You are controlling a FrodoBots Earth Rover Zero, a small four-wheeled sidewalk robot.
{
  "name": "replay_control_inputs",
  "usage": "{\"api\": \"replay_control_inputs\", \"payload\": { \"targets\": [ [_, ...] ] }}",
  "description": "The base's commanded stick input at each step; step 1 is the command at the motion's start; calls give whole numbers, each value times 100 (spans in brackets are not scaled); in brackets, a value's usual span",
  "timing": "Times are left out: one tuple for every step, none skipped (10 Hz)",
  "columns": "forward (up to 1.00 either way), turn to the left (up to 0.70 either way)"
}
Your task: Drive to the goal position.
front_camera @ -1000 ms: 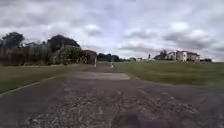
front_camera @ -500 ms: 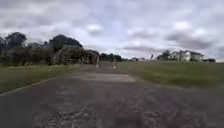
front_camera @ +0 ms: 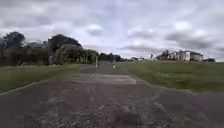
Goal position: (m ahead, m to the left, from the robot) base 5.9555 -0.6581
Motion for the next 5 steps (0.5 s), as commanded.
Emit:
{"api": "replay_control_inputs", "payload": {
  "targets": [
    [70,2],
    [70,2],
    [70,35],
    [70,35],
    [70,35]
  ]
}}
